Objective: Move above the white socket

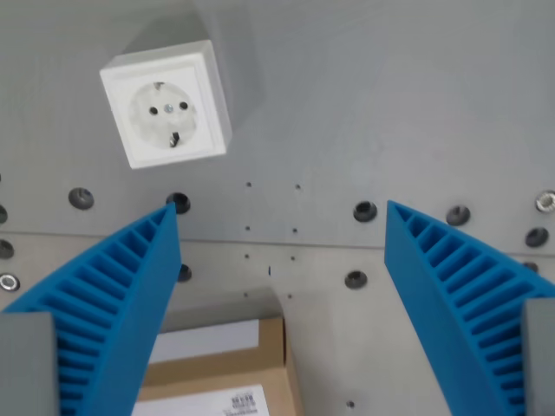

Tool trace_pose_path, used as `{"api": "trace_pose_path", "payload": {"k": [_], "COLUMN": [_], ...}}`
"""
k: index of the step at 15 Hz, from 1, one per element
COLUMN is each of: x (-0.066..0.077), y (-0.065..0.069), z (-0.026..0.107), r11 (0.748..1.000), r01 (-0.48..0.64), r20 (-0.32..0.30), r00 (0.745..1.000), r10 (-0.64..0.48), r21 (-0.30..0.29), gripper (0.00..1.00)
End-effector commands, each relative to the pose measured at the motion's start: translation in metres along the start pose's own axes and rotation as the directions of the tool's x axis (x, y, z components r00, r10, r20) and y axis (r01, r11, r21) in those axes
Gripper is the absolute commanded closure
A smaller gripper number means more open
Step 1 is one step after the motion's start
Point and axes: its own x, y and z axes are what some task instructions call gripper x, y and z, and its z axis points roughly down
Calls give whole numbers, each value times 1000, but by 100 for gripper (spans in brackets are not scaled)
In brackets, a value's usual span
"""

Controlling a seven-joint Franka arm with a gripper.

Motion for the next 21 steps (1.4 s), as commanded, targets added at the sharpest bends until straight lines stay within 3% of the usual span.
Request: {"api": "trace_pose_path", "payload": {"k": [1, 14, 21], "x": [1, 7, 9], "y": [-11, -48, -60], "z": [16, 81, 105], "r11": [999, 994, 993], "r01": [47, 104, 108], "r20": [-75, -95, -94], "r00": [996, 990, 989], "r10": [-49, -107, -113], "r21": [-22, -34, -55], "gripper": [0, 0, 0]}}
